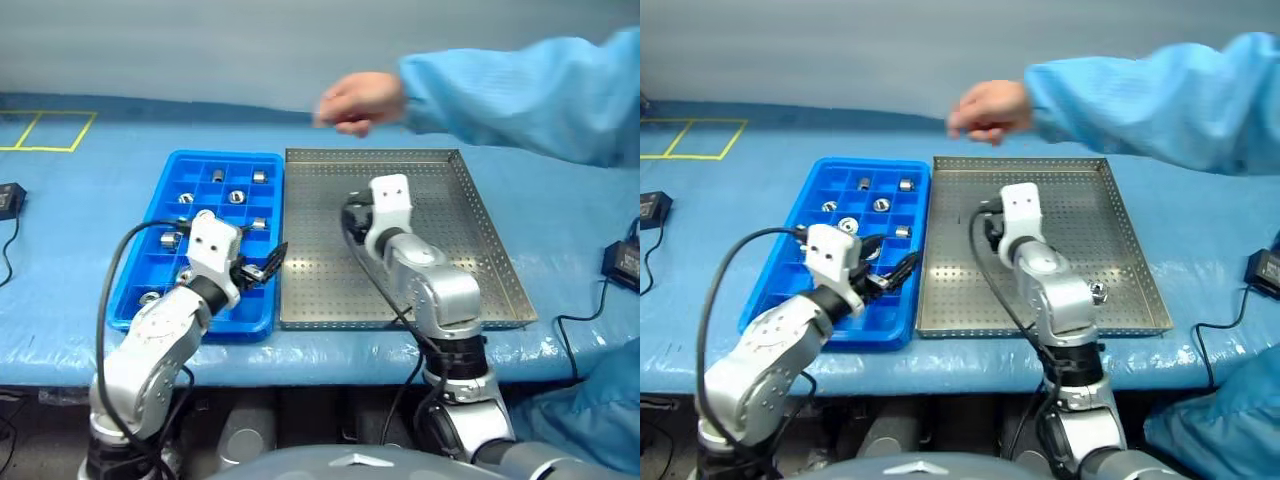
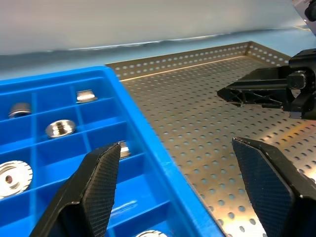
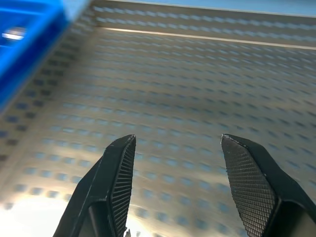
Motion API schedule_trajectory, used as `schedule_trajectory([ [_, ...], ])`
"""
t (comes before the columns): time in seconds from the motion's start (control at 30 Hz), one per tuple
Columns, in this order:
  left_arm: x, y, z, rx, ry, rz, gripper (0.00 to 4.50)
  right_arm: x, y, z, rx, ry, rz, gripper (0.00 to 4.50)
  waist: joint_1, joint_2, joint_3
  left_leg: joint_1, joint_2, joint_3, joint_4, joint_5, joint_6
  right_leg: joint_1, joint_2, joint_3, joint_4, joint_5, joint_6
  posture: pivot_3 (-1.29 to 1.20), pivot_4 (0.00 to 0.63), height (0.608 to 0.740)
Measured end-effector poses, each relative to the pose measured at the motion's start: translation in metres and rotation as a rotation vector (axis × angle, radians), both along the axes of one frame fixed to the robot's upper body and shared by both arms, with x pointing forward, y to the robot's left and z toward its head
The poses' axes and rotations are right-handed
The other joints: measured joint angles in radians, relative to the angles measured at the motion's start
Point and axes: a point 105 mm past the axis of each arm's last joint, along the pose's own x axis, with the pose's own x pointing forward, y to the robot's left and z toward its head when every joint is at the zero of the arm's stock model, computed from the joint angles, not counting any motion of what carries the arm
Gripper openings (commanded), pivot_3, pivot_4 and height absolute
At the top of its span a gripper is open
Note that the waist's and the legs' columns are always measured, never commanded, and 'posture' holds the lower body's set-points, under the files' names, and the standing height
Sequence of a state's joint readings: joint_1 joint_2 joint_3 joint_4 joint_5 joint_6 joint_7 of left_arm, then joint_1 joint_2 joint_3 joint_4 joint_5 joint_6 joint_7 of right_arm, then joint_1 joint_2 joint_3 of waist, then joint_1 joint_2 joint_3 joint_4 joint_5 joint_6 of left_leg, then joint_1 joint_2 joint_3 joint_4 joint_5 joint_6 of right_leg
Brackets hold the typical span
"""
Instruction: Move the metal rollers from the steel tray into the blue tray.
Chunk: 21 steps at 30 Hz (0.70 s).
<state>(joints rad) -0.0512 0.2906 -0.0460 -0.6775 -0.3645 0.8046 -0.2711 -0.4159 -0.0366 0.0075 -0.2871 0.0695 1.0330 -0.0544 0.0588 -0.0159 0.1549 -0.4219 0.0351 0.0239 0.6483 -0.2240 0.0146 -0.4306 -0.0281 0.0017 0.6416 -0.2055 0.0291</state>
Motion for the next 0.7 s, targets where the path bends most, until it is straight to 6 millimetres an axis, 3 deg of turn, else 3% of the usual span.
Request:
schedule_trajectory([
  [0.13,0.005,-0.023,-0.003,-0.034,0.002,-0.095,3.93,-0.014,-0.041,-0.006,-0.059,0.035,-0.197,2.89,-0.04,0.0,0.0,0.0,0.001,0.001,0.0,0.0,0.0,0.0,0.001,0.001,0.001,0.0,0.0,-0.01,0.15,0.74],
  [0.23,0.008,-0.033,-0.009,-0.043,0.018,-0.142,3.93,-0.022,-0.056,-0.007,-0.065,0.054,-0.297,2.89,-0.064,0.0,0.0,0.003,0.001,0.001,0.0,0.0,0.0,0.001,0.002,0.002,0.001,0.0,0.001,-0.03,0.15,0.74],
  [0.4,0.007,-0.043,-0.013,-0.041,0.025,-0.194,3.93,-0.032,-0.069,-0.022,-0.033,0.117,-0.439,2.89,-0.089,0.0,0.0,0.004,0.001,0.001,0.0,0.0,0.0,0.001,0.003,0.005,0.002,0.001,0.002,-0.03,0.15,0.74],
  [0.7,0.006,-0.04,-0.016,-0.039,0.026,-0.191,3.93,-0.042,-0.082,-0.035,0.033,0.198,-0.568,2.89,-0.094,0.001,0.0,0.004,0.001,0.004,0.001,0.0,0.0,0.001,0.002,0.008,0.001,0.002,0.004,0.0,0.15,0.74],
])
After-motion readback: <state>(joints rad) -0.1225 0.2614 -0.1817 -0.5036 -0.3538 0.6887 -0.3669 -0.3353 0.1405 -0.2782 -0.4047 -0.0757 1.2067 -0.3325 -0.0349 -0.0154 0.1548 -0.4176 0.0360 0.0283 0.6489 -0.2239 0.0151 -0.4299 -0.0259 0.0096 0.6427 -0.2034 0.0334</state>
